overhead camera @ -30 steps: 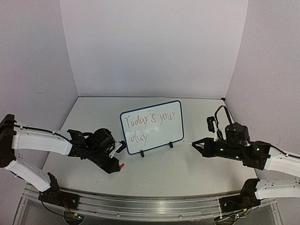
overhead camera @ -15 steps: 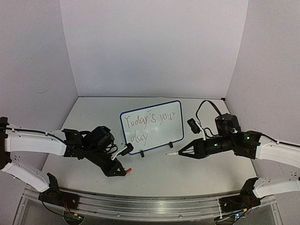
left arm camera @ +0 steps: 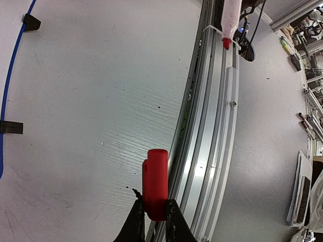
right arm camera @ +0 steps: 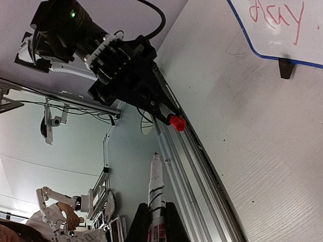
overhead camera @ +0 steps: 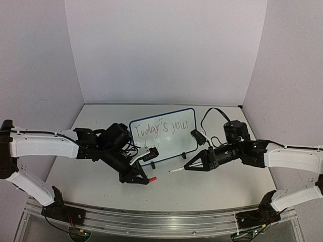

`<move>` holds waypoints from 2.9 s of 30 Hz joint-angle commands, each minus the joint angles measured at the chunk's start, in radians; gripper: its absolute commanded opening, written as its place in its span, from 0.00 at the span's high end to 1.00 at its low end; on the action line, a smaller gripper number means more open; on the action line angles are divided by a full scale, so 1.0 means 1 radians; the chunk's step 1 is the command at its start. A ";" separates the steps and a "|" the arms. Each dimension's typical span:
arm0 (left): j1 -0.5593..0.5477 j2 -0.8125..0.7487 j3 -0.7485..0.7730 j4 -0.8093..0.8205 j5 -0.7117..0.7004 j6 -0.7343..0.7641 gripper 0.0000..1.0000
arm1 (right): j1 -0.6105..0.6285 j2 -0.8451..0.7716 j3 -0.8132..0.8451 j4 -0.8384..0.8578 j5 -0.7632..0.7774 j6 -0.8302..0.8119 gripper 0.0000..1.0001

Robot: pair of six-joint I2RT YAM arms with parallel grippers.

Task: Write a sentence on the whiteboard
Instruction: Insert the whiteboard marker without the cap into the pen cap.

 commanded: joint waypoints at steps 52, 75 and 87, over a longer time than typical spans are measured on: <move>-0.002 -0.017 0.024 0.028 0.076 0.047 1.00 | 0.072 0.300 0.072 0.284 -0.099 0.104 1.00; -0.002 -0.039 0.019 0.041 0.072 0.042 1.00 | 0.102 0.348 0.096 0.312 -0.109 0.110 1.00; -0.002 -0.072 0.004 0.069 0.069 0.022 1.00 | 0.102 0.323 0.081 0.327 -0.082 0.124 1.00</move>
